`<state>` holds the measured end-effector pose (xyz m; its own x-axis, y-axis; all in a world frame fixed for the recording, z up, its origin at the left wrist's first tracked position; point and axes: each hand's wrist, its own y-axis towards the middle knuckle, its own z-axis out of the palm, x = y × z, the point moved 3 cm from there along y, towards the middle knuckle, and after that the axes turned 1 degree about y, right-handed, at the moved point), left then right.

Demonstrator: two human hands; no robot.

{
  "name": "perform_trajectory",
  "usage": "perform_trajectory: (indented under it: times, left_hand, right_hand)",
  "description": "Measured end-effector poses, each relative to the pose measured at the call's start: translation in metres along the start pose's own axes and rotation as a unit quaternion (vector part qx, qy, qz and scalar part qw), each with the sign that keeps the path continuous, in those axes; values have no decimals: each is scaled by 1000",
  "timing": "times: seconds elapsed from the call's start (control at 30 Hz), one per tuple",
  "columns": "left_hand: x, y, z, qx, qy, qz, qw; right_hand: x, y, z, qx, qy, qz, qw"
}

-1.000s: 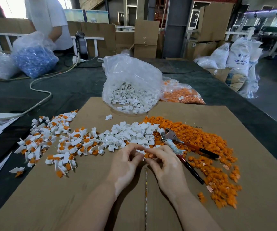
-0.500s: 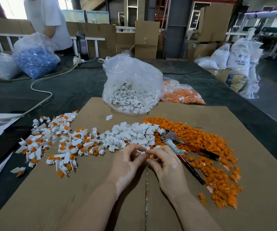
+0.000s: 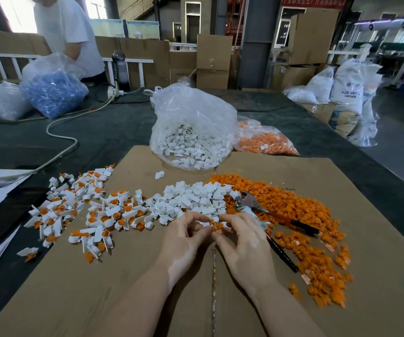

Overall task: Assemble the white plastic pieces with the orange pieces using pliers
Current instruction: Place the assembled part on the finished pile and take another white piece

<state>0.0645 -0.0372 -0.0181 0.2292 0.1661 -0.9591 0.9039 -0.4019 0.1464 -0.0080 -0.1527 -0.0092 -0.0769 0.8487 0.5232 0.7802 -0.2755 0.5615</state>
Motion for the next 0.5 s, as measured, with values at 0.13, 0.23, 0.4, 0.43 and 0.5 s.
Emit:
perform_trajectory:
  times: [0.13, 0.23, 0.4, 0.43, 0.5]
  left_hand:
    - [3, 2, 0, -9, -8, -22, 1000]
    - [3, 3, -1, -14, 5, -20, 1000]
    - [4, 6, -2, -29, -7, -32, 999]
    - [4, 7, -2, -32, -14, -38, 999]
    - [5, 8, -2, -39, -30, -51, 997]
  right_hand:
    - [-12, 10, -15, -49, -172, 88, 980]
    - [-33, 19, -24, 81, -307, 218, 923]
    - [-48, 27, -33, 176, -348, 256, 884]
    - [-47, 28, -33, 174, -365, 239, 883]
    - [-44, 28, -34, 165, -383, 216, 883]
